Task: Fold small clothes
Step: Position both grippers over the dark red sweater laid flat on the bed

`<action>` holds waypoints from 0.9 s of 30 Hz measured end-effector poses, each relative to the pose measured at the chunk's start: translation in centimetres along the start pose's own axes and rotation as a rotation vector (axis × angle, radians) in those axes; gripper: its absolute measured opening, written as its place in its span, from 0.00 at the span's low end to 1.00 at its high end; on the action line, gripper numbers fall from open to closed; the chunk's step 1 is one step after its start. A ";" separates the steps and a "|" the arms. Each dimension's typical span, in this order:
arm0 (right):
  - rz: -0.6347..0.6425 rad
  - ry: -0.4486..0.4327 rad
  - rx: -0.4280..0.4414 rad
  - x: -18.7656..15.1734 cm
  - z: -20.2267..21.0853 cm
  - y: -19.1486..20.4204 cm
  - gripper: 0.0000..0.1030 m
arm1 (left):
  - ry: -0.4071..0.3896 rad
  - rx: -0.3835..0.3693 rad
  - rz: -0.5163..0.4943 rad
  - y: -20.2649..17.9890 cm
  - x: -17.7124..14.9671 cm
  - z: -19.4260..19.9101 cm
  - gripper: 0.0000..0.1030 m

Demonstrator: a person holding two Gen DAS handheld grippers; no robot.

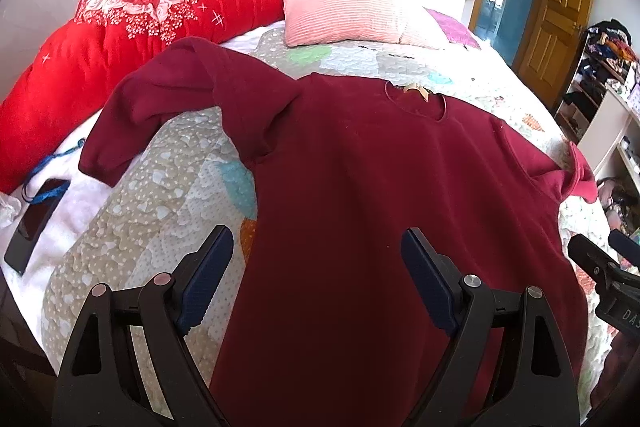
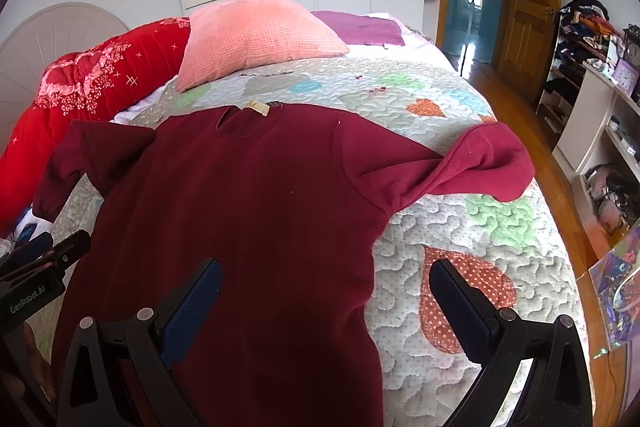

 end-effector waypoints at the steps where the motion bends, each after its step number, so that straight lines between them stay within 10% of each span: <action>1: 0.001 0.001 0.000 0.1 -0.2 0.1 1.00 | 0.001 0.006 -0.009 -0.1 0.0 -0.2 0.84; 27: 0.051 0.040 0.062 0.5 -4.2 4.5 1.00 | 0.046 0.037 -0.003 0.7 0.4 -4.1 0.84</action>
Point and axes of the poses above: each gripper's, at about its wrist camera, not at the fingertips, and z roughly against the way its jaws point, y to its left, x to its top, the point moved 7 cm from there along -z, roughly the way its jaws point, and after that the axes turned 6 degrees about -y, right-handed, at the moved point
